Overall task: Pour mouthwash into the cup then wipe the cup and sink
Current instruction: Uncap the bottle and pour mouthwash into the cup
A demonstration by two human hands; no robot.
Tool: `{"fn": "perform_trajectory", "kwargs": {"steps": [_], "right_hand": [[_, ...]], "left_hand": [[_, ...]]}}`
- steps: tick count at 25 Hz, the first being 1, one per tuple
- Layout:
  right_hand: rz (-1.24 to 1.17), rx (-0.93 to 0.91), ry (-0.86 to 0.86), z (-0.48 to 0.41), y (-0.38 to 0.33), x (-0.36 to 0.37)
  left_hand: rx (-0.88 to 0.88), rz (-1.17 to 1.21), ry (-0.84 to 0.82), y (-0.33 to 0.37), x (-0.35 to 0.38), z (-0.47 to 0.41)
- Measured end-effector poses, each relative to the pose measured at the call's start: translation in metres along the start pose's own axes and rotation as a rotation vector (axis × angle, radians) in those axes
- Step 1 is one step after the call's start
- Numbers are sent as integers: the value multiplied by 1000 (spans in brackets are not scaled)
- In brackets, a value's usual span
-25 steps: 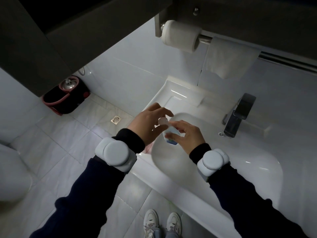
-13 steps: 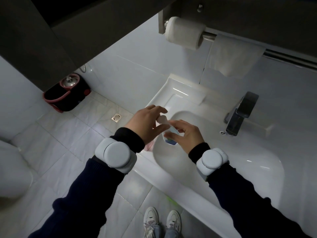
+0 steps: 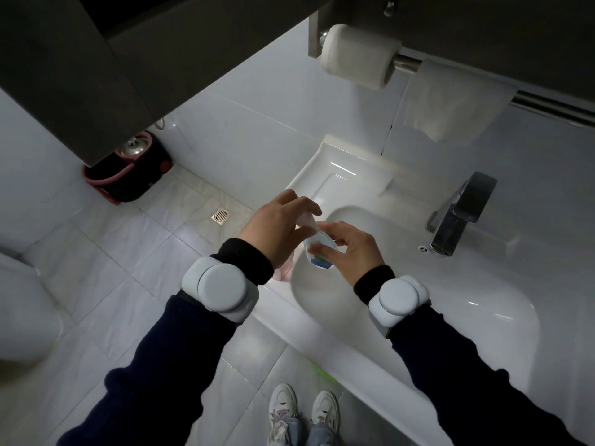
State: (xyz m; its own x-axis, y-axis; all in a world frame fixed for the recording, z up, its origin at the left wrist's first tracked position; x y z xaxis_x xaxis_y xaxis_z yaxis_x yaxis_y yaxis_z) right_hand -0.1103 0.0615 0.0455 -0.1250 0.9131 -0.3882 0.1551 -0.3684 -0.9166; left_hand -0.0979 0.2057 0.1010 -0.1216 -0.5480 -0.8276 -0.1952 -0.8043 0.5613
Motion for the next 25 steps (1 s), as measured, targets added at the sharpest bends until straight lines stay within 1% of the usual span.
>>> {"fn": "perform_trajectory", "kwargs": {"steps": [3, 5, 8, 11, 13, 15, 19, 25], "right_hand": [[-31, -4, 11, -1, -2, 1], [-56, 7, 6, -2, -2, 2], [-48, 25, 11, -4, -1, 3], [-93, 42, 26, -5, -6, 0], [-170, 57, 24, -7, -9, -1], [-177, 63, 19, -9, -9, -1], [-74, 92, 17, -16, 0, 7], [123, 23, -33, -27, 16, 27]], "left_hand": [[-29, 85, 158, -7, -1, -1], [-119, 194, 225, -13, -3, -1], [-311, 481, 220, -24, -2, -2], [-404, 653, 223, -31, -1, -2], [-422, 700, 240, -34, -1, -2], [-438, 745, 267, -38, 0, -1], [-469, 754, 314, -50, 1, 2], [-533, 742, 357, -64, 2, 10]]}}
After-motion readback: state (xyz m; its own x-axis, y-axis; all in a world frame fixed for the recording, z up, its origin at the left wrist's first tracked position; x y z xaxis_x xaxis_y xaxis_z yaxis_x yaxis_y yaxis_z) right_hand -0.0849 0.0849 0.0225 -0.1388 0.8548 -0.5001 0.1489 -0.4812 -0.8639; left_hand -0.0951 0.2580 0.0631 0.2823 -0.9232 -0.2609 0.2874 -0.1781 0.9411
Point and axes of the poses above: each hand's wrist, its own z-axis away from the middle knuckle, its own x-axis out of the palm, y = z × x, the point moved 2 cm from there along -z, towards the middle knuckle, and after that the axes turned 10 degrees about -x, right-handed, at the moved point
